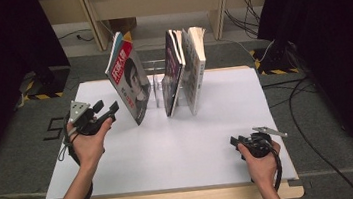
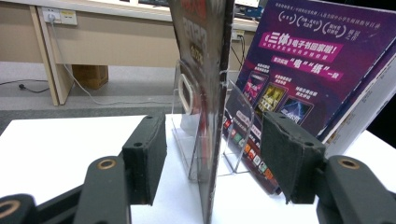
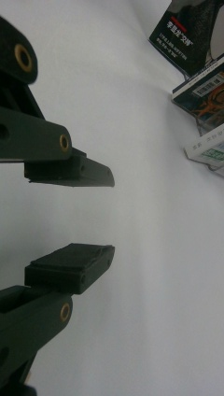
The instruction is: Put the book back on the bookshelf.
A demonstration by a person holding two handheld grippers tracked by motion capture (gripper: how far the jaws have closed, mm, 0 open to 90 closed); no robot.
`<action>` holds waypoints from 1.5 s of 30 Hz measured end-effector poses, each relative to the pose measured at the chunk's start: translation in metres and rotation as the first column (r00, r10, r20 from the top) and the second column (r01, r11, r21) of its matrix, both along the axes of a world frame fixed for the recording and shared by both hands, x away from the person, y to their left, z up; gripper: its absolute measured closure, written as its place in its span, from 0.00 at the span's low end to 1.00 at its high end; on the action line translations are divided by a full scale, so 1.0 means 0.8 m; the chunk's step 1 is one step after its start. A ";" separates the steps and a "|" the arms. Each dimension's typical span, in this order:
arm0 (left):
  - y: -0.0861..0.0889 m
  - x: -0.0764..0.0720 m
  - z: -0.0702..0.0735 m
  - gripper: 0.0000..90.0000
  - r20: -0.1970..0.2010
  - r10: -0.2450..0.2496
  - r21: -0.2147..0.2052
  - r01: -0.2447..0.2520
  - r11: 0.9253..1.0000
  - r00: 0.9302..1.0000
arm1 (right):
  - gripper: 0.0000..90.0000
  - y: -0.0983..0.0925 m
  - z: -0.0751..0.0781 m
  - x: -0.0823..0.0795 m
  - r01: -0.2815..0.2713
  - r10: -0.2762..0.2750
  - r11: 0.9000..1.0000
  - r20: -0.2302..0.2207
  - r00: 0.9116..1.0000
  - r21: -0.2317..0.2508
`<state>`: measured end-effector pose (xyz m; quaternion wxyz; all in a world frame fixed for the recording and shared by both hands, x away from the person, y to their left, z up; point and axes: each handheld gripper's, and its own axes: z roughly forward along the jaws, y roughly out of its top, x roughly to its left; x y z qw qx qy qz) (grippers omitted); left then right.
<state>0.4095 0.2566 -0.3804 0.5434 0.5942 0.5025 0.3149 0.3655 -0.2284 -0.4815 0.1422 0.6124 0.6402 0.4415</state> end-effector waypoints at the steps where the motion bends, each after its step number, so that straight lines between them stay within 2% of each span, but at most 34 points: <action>1: 0.000 -0.001 -0.001 0.45 0.002 0.002 0.005 -0.002 1.000 1.000 | 0.67 0.000 0.000 0.000 -0.001 0.001 1.000 0.000 1.000 0.000; 3: 0.002 -0.004 -0.002 0.45 0.006 0.003 0.022 -0.003 1.000 1.000 | 0.67 0.000 0.000 0.000 -0.003 0.003 1.000 0.001 1.000 -0.002; 32: 0.031 -0.038 -0.039 0.44 -0.042 0.009 0.037 -0.007 0.999 0.999 | 0.67 0.003 0.000 -0.001 -0.005 0.005 1.000 -0.001 1.000 -0.003; 42: 0.043 -0.049 -0.058 0.44 -0.082 0.015 0.030 -0.013 0.999 0.997 | 0.67 0.004 0.000 0.000 -0.007 0.007 1.000 -0.001 1.000 -0.003; 45: 0.047 -0.056 -0.069 0.44 -0.103 0.014 0.029 -0.011 1.000 0.995 | 0.67 0.005 0.000 -0.001 -0.001 0.002 1.000 -0.008 1.000 0.005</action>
